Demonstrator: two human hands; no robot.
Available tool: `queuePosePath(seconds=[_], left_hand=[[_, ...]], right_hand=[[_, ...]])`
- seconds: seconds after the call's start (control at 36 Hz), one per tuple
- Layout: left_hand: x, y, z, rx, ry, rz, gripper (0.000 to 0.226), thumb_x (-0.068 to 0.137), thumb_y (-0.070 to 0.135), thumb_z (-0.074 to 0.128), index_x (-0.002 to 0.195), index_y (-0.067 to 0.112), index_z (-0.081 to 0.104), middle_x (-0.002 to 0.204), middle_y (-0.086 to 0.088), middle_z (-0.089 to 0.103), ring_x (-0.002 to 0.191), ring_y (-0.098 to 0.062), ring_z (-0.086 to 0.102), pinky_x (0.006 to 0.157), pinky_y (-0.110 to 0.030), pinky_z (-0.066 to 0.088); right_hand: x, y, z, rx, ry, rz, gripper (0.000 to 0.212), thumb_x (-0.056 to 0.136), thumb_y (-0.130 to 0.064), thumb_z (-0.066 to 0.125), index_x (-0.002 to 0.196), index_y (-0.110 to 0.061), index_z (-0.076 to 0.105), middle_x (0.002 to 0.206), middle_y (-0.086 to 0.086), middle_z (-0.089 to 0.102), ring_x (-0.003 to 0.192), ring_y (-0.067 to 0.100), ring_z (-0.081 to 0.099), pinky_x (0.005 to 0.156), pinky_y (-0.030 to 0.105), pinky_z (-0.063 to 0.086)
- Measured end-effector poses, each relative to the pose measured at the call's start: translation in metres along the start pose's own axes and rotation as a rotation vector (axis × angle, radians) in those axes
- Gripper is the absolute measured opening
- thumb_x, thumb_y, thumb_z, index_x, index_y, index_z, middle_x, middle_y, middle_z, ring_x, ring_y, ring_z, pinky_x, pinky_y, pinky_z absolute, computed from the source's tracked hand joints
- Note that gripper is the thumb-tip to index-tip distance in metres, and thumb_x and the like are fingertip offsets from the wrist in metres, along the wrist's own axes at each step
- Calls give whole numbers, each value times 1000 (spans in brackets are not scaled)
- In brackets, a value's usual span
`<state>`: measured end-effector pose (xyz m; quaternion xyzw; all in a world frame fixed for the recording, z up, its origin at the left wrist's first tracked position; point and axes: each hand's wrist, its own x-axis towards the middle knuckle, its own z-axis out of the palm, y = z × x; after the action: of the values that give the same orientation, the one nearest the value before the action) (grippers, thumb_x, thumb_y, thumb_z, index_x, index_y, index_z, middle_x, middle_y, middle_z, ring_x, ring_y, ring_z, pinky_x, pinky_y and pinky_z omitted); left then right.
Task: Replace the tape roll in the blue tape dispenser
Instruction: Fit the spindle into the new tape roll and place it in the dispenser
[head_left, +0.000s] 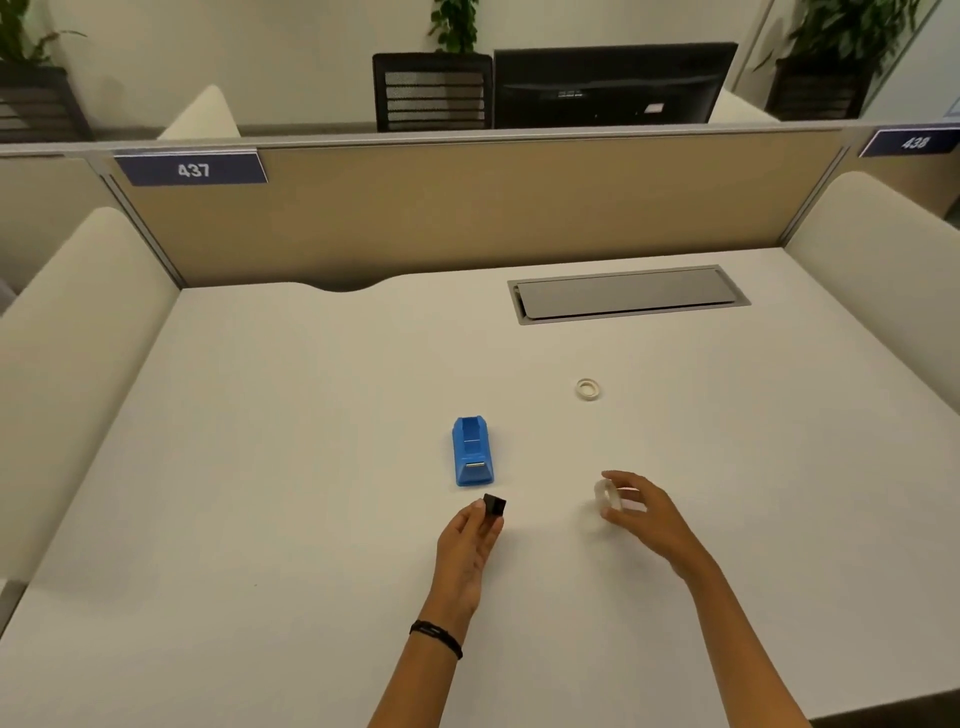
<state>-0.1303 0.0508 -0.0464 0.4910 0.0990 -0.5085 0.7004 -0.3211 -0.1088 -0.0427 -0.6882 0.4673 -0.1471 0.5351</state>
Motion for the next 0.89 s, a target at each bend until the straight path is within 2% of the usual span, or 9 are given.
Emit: queuePosePath(seconds=[0.06, 0.14, 0.22, 0.36, 0.42, 0.5, 0.56, 0.75, 0.89], left_hand=[[-2, 0, 2, 8, -12, 8, 12, 92, 13, 54, 93, 10, 66, 96, -7, 69, 90, -16, 65, 73, -23, 54], [-4, 0, 5, -1, -18, 11, 12, 91, 13, 55, 95, 9, 65, 97, -8, 68, 90, -16, 65, 67, -20, 58], [-5, -1, 8, -9, -22, 10, 13, 91, 13, 55, 97, 8, 65, 98, -9, 68, 91, -18, 65, 67, -20, 58], [-9, -2, 12, -10, -25, 17, 14, 91, 14, 55, 98, 7, 65, 97, -9, 69, 90, -18, 66, 66, -19, 58], [-10, -3, 13, -9, -24, 17, 12, 91, 14, 55, 97, 8, 65, 98, -10, 69, 90, -18, 66, 67, -19, 58], [-11, -4, 15, -11, -25, 17, 11, 91, 14, 56, 95, 9, 65, 97, -10, 69, 89, -19, 66, 66, -20, 59], [-13, -4, 17, -4, -22, 14, 10, 90, 14, 57, 94, 10, 65, 96, -9, 69, 88, -19, 67, 65, -20, 59], [-17, -7, 23, -4, -23, 8, 9, 90, 14, 58, 94, 11, 65, 94, -8, 70, 88, -20, 67, 61, -22, 60], [-19, -9, 27, 12, -25, 15, 9, 89, 15, 59, 95, 11, 64, 97, -9, 70, 88, -19, 68, 66, -22, 60]], right_hand=[[-5, -12, 4, 52, -29, -10, 39, 80, -22, 72, 113, -37, 59, 117, -14, 61, 109, 4, 58, 75, 18, 49], [-11, -26, 10, 82, -44, -41, 37, 80, -24, 72, 108, -43, 60, 114, -20, 62, 107, -2, 58, 72, 16, 50], [-15, -38, 16, 88, -55, -75, 35, 80, -22, 71, 106, -43, 59, 112, -19, 61, 104, -5, 59, 65, 12, 53], [-19, -48, 22, 61, -64, -155, 29, 82, -22, 69, 103, -40, 59, 110, -17, 62, 101, -2, 62, 68, 11, 52], [-20, -49, 23, 62, -60, -186, 26, 84, -21, 68, 102, -38, 60, 112, -16, 61, 102, 1, 62, 72, 14, 54], [-20, -49, 25, 75, -54, -223, 22, 85, -21, 66, 101, -36, 61, 116, -13, 59, 100, 5, 63, 82, 29, 57], [-21, -49, 26, 78, -50, -249, 20, 86, -22, 65, 100, -35, 61, 116, -10, 58, 97, 6, 64, 82, 32, 58], [-23, -54, 29, 92, -37, -293, 19, 88, -22, 61, 102, -35, 60, 118, -6, 58, 91, 8, 66, 73, 23, 58], [-26, -57, 28, 90, -31, -297, 24, 89, -20, 60, 109, -33, 56, 120, -11, 58, 98, -1, 62, 71, 10, 52]])
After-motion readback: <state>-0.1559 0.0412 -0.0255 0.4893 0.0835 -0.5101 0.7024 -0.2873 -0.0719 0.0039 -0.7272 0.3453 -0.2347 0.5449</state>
